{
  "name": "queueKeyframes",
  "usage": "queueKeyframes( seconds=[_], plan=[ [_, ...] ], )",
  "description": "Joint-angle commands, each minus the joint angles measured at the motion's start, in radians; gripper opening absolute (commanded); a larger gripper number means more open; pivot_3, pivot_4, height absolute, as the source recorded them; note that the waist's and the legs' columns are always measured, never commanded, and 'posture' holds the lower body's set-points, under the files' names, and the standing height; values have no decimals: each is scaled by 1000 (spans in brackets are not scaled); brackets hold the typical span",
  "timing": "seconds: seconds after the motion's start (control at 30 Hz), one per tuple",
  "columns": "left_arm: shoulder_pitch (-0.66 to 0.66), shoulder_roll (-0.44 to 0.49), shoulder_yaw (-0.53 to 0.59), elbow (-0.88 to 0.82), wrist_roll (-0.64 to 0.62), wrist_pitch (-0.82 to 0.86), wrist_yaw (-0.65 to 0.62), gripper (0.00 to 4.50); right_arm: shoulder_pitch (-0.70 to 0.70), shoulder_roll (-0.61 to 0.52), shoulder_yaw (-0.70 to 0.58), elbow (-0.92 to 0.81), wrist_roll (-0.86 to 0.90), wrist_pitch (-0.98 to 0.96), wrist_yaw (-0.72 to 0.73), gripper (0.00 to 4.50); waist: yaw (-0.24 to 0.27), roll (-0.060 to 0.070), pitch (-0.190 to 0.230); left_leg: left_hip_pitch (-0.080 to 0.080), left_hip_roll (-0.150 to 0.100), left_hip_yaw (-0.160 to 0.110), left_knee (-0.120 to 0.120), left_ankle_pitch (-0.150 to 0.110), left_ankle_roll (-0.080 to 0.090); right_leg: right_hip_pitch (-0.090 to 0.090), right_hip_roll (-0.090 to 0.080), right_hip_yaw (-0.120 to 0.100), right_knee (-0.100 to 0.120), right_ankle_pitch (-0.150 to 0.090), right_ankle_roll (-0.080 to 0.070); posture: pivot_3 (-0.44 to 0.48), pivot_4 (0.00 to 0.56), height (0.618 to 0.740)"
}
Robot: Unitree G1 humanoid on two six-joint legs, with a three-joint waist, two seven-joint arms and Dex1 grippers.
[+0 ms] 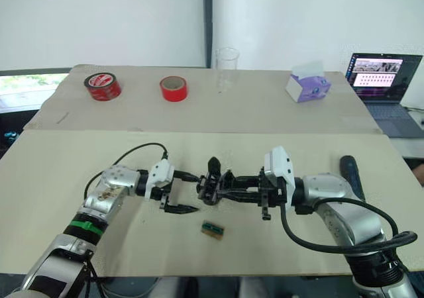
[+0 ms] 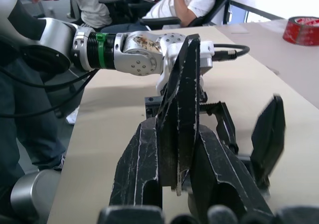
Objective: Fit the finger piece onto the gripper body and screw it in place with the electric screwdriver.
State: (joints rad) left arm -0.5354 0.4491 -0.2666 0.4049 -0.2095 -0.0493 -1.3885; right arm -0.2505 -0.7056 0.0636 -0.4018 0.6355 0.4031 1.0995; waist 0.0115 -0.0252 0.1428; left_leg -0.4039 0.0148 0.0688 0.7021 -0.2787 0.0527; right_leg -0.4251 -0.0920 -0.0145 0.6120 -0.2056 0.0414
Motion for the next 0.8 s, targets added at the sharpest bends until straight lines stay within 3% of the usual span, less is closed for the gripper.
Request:
queueKeyframes(
  seconds=[0.03,0.63,0.73,0.8],
  plan=[
    [-28,-27,-23,20,25,-33,-5,4500,2,4,-16,-22,-11,-37,10,404,0,0,0,0,0,0,0,0,0,0,0,0,0,0,0,0,150,740],
    [-101,-141,-11,203,62,-90,24,4500,21,30,3,-36,-60,-56,2,404,3,0,0,0,0,-1,1,0,0,1,-1,0,0,0,0,0,150,740],
    [-107,-138,-26,234,88,-113,12,3698,8,34,13,-26,-74,-63,10,404,3,0,0,0,0,-1,1,0,0,1,-1,0,0,0,0,0,150,740],
    [-109,-146,-23,246,89,-121,19,2777,-18,46,28,0,-93,-80,19,404,2,0,0,0,0,-1,1,0,0,1,-1,0,0,0,0,0,150,740]
  ],
)
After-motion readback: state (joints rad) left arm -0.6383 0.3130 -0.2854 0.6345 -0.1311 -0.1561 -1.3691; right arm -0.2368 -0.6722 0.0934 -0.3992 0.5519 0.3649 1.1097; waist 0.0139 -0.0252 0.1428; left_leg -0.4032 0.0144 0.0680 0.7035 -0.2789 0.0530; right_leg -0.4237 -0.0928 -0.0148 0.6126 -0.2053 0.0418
